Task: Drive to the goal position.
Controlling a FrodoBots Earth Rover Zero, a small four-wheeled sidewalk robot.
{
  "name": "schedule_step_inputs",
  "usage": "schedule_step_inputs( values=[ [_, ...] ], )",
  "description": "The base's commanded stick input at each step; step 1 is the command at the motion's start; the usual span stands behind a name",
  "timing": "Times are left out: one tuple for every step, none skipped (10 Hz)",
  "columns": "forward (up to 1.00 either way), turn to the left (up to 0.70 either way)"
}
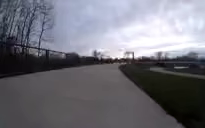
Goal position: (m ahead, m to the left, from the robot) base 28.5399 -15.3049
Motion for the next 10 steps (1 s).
schedule_step_inputs(
  values=[
    [1.00, 0.00],
    [1.00, 0.00],
    [1.00, 0.00],
    [1.00, 0.00],
    [1.00, 0.00],
    [1.00, 0.00],
    [1.00, 0.00],
    [1.00, 0.00],
    [1.00, 0.00],
    [1.00, 0.00]
  ],
)
